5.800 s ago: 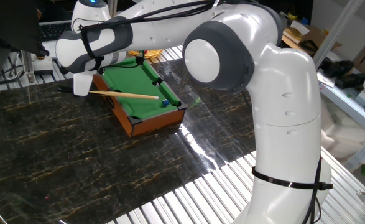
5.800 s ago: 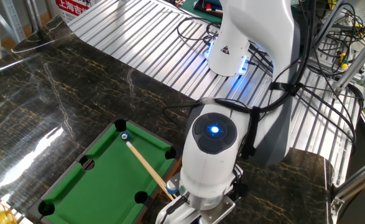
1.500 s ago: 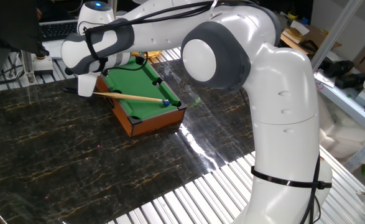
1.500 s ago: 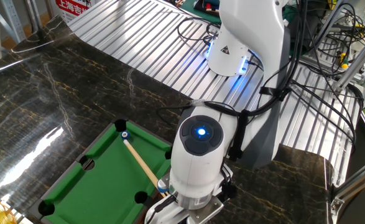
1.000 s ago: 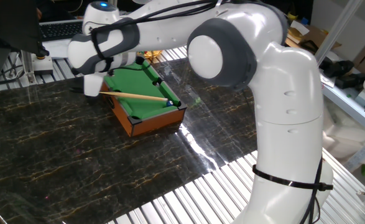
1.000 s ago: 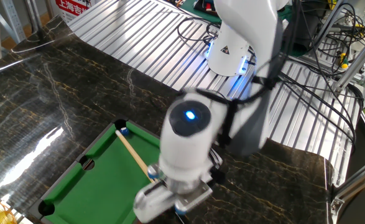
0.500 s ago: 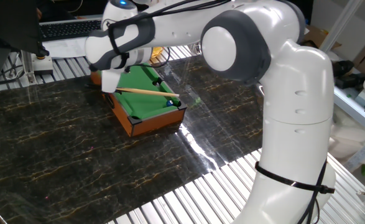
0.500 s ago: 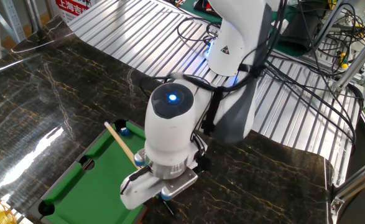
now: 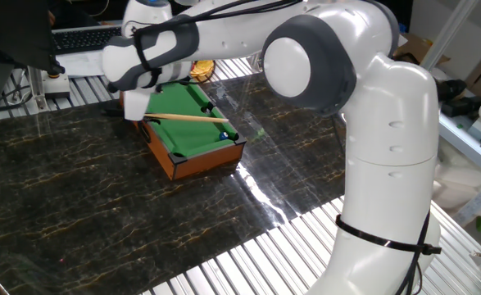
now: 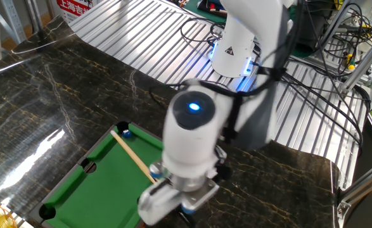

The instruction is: Hit the pool ball

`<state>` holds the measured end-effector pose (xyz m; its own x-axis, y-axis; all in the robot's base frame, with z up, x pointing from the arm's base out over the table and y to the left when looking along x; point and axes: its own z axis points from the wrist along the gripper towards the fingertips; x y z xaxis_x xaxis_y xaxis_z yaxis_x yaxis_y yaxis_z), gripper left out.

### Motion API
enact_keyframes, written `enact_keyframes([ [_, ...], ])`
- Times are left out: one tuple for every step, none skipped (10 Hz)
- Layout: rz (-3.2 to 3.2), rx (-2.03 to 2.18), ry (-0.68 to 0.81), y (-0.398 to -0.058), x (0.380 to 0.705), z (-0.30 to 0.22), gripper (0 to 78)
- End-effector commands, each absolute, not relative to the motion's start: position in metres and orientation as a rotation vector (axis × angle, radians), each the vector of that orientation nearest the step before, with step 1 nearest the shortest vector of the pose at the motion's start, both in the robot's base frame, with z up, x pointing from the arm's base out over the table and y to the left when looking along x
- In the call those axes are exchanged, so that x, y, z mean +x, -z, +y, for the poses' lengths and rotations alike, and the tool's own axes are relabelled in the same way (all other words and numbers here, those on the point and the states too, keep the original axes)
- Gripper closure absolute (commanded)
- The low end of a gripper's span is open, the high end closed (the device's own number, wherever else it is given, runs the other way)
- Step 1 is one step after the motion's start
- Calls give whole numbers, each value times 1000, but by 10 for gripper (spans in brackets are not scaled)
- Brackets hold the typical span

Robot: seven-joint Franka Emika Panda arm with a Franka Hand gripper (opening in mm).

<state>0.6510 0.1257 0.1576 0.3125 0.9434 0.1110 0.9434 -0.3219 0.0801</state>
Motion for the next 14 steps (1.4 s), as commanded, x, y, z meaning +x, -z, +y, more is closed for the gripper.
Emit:
enact_keyframes([
  [1972,2450,-235,-167,647,184,764],
  [1987,2445,-243,-167,646,187,764],
  [2001,2445,-252,-166,645,188,764],
  [2025,2428,-245,-164,643,190,764],
  [2041,2408,-227,-162,640,192,764],
  [2057,2389,-219,-158,635,193,764],
  [2073,2377,-224,-154,628,188,764],
  [2082,2369,-232,-153,625,184,764],
  [2067,2381,-242,-154,619,175,764],
  [2050,2397,-242,-156,619,175,764],
  [2041,2413,-250,-156,618,176,764],
  [2054,2401,-254,-153,614,180,764],
  [2052,2400,-252,-151,611,183,764],
  [2045,2403,-247,-150,608,185,764],
])
